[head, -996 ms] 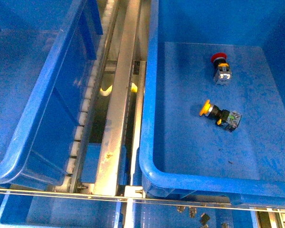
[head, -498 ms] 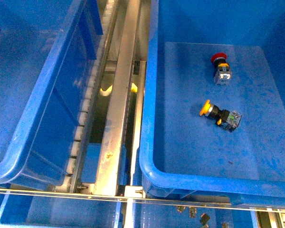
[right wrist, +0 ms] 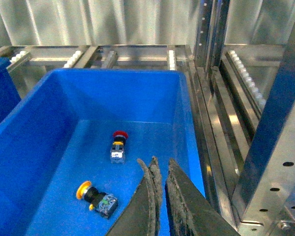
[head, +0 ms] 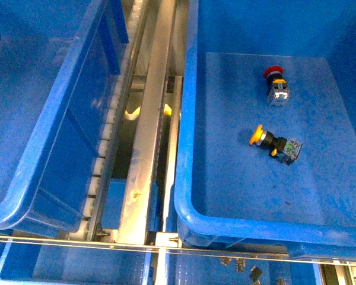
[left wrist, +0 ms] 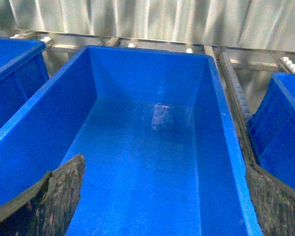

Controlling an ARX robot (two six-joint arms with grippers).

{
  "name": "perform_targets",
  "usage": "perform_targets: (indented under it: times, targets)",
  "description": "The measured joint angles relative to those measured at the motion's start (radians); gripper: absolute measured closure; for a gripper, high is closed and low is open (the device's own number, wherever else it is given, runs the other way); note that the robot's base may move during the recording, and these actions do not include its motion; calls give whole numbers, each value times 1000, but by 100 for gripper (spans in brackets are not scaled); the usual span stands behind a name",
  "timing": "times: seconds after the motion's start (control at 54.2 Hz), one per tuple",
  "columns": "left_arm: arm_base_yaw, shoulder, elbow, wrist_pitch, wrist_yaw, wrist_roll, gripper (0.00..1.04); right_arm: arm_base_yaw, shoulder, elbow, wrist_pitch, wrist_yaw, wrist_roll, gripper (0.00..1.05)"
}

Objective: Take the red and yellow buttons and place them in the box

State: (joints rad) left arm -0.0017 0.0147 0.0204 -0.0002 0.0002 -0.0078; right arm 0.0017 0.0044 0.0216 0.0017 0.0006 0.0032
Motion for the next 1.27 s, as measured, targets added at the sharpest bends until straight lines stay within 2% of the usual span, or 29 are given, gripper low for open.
perform_targets:
  times: [0.074, 0.166, 0.24, 0.332, 0.516, 0.572, 1.272]
  targets:
    - [0, 0, 0, 0, 0, 0, 8, 0, 0, 0, 0, 0, -1, 100]
    - [0, 0, 0, 0, 0, 0, 8, 0, 0, 0, 0, 0, -1, 84]
    - [0, 0, 0, 0, 0, 0, 8, 0, 0, 0, 0, 0, 0, 65]
    - [0, 0, 0, 0, 0, 0, 8, 0, 0, 0, 0, 0, -1, 47]
    - [0, 0, 0, 0, 0, 0, 8, 0, 0, 0, 0, 0, -1, 13]
    - [0, 0, 0, 0, 0, 0, 8, 0, 0, 0, 0, 0, 0, 6]
    - [0, 0, 0, 0, 0, 0, 8, 0, 0, 0, 0, 0, 0, 6]
